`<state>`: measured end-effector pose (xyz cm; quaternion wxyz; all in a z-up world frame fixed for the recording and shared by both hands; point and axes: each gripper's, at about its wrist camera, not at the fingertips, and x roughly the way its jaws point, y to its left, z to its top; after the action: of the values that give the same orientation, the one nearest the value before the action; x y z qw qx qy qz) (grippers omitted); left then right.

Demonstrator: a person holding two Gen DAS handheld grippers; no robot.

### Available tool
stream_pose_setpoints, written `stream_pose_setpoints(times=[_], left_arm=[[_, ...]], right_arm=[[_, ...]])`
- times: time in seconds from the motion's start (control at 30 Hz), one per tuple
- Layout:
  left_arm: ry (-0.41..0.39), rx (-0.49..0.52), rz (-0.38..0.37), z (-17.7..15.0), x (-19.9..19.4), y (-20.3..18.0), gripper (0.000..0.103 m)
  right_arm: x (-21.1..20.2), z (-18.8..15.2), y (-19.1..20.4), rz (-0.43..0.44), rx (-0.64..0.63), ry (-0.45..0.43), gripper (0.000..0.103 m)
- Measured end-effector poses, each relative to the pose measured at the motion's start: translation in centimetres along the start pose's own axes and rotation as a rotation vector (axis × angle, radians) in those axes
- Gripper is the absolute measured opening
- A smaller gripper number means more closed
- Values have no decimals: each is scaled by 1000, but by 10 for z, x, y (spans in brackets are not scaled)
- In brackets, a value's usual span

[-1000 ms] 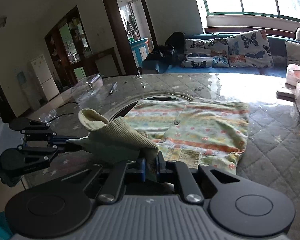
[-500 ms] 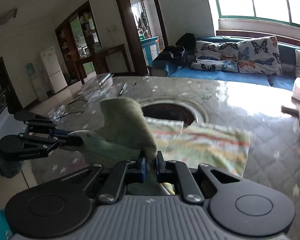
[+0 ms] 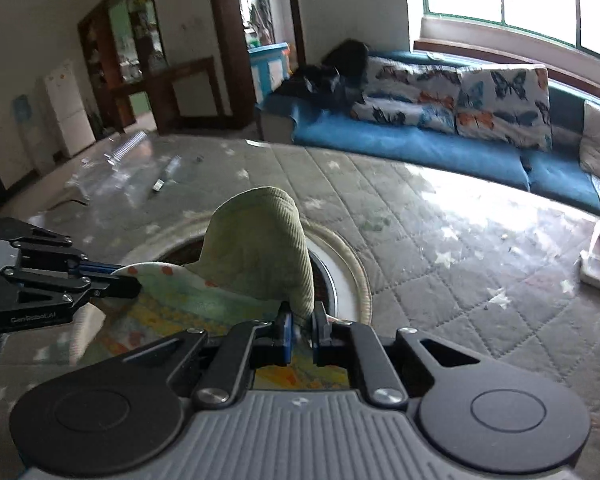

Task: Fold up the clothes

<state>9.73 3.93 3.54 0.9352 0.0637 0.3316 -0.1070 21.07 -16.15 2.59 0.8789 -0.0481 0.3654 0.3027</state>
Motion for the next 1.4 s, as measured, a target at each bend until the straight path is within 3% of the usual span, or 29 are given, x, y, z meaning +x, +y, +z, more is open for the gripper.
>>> stream_pose_setpoints(times=[0.13, 0.2, 0.27, 0.37, 0.5, 0.67, 0.8, 0.87, 0.97, 1.23, 1.4], left_arm=[[41, -35, 36, 2, 26, 11, 11], [62, -52, 54, 3, 39, 16, 15], [83, -70, 72, 4, 53, 21, 22], [111, -95, 101, 5, 71, 29, 23], [99, -117, 151, 9, 67, 33, 21], [67, -129, 66, 19, 54, 12, 21], [72, -113, -35, 27, 57, -14, 22], [84, -92, -41, 28, 64, -23, 24], [106, -93, -32, 28, 76, -26, 24], [114, -129, -40, 23, 87, -24, 28], [106, -109, -38, 20, 86, -26, 31]], right_arm=[[34, -7, -11, -29, 62, 15, 12], [41, -10, -14, -56, 74, 4, 22], [40, -10, -20, -90, 94, -16, 23], [28, -10, -27, -128, 97, -45, 23], [2, -23, -26, -108, 85, -50, 23], [-8, -50, -19, -80, 55, -16, 23], [-4, -60, -35, -107, 120, -17, 21], [-5, -60, -46, -124, 164, -37, 16], [-8, -54, -52, -157, 213, -60, 18], [21, -36, -22, -85, 114, -32, 17], [41, -25, -35, -136, 185, -35, 17]])
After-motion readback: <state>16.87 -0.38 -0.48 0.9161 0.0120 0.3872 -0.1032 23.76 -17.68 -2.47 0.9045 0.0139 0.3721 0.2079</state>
